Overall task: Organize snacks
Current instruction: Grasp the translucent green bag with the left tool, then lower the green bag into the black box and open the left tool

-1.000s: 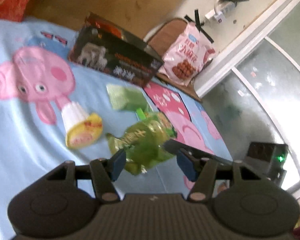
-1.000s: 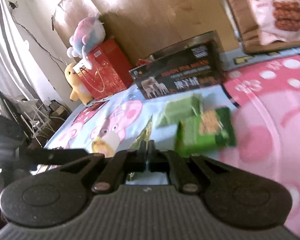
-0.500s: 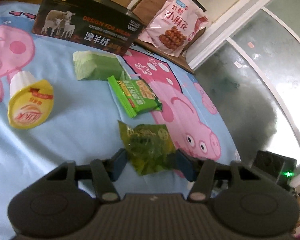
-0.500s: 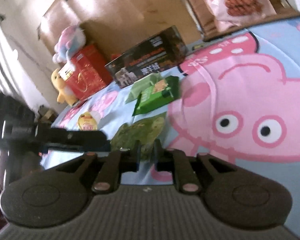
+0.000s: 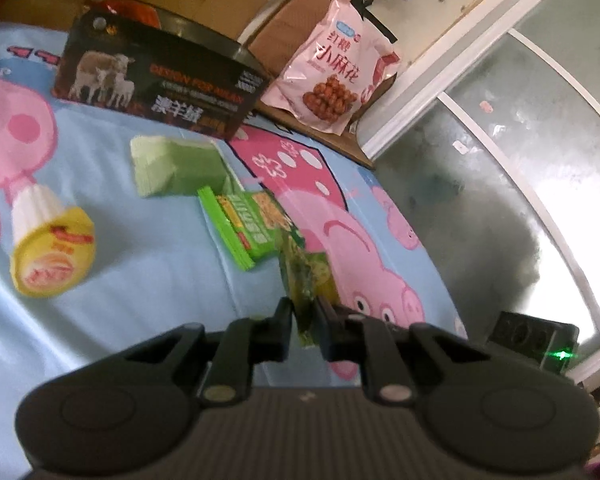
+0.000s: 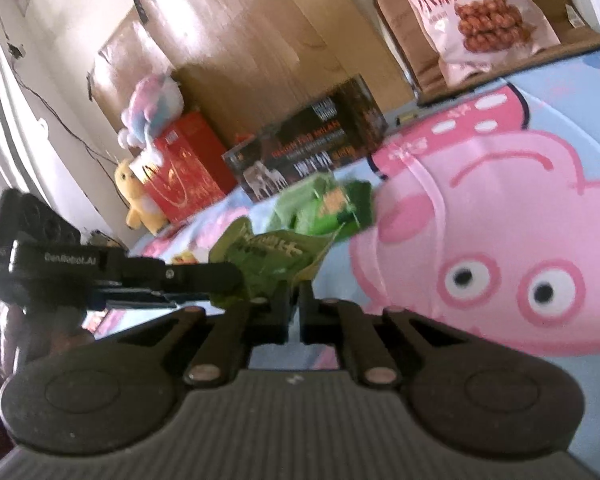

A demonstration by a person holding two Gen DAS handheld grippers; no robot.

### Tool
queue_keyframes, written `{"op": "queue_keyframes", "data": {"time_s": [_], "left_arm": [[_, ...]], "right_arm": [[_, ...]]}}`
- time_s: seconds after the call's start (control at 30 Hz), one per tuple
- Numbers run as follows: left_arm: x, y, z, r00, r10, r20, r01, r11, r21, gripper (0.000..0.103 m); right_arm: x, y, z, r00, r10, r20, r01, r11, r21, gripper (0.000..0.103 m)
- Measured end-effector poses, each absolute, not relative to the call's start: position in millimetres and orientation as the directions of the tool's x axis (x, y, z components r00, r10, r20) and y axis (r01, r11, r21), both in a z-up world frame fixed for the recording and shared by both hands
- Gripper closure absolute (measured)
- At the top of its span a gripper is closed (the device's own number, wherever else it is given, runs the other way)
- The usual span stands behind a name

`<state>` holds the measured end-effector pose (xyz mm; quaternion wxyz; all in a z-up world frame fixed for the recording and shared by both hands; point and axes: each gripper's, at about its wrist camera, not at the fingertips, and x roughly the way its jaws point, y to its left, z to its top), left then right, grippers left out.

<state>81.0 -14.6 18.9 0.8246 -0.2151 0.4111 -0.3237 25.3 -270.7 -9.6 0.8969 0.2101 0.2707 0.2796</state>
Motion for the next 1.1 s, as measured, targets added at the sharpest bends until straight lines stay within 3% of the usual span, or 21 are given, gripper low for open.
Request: {"op": "queue_keyframes", "data": {"time_s": [0.2,0.57,0.8,0.93,1.1], "left_arm": [[87.7,-2.9,14.0,0.446,-0.703,-0.554,0.323,0.704,-0.632,0.090],[119.3,9.0,49.5,0.495,-0.697,-0.519,0.376,0.711,-0.594,0.090],[175.9,10.6,83.3,0.573,-0.661,-0.484,0.402,0.742,-0.537,0.089],[218.9,14.3,93.6,0.644,-0.608,-0.465,0.376,0.780,-0.500,0.088],[264.3,15.4,79.3,0.710,-0.468,-0.526,0.265,0.870,-0.417,0.078]], "right_arm": [[40.4,-258.5,-11.7,0.670,0.627,-0.398,-0.396,0.755,0.523,0.097],[71.3,-248.2,15.1,0.680,0.653,-0.334,-0.450,0.731,0.513,0.097],[130.4,-236.0,49.5,0.721,0.632,-0.284,-0.501,0.759,0.416,0.097],[181.9,-218.4,66.0,0.747,0.610,-0.265,-0.506,0.780,0.367,0.097],[229.7,-188.5,59.4,0.763,0.560,-0.321,-0.479,0.825,0.301,0.093]]}}
